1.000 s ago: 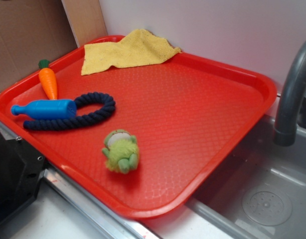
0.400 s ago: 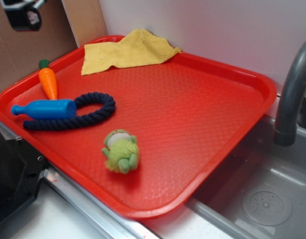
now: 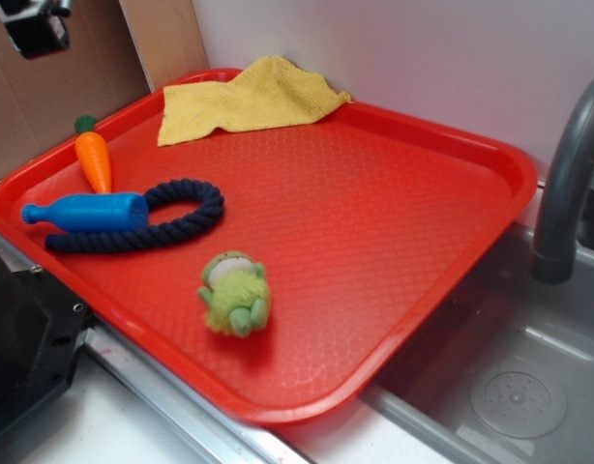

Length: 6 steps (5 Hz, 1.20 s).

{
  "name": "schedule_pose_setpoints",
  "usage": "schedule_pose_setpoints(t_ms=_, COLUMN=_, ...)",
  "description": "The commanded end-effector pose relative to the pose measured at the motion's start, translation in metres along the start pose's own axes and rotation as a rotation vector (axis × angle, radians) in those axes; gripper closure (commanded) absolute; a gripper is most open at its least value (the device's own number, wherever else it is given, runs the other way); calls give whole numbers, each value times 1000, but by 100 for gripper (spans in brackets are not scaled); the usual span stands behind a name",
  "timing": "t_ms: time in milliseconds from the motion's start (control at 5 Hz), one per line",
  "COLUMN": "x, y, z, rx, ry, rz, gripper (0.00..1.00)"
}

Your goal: Grab the carrot.

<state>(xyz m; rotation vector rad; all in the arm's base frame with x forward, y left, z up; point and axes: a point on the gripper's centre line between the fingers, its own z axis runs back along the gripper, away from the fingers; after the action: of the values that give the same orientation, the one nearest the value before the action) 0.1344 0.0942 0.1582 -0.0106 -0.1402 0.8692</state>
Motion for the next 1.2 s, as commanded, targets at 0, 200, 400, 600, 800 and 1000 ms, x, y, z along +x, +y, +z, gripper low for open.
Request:
schedule_pose_setpoints(t_ms=0, x=36, y=13, z=-31, rx=-30, ry=-7, rz=-51, gripper=0)
schedule_pose_setpoints(t_ms=200, x=57, y=21, z=-83, rx=-77, ry=-5, rz=7, gripper=0)
schedule_pose_setpoints(t_ms=400, x=62, y=15, z=-117, rx=-55, ry=61, rz=16, gripper=0)
schedule_pose_setpoints(t_ms=600, x=61, y=-1, z=-133, rx=30, ry=66, rz=22, gripper=0)
schedule_pose_setpoints(t_ms=800, x=42, y=4, z=-143, rx=74, ry=100, rz=44, gripper=0)
schedule_pose_setpoints(t_ms=1000, x=31, y=8, z=-134, rx=72, ry=82, rz=88, gripper=100)
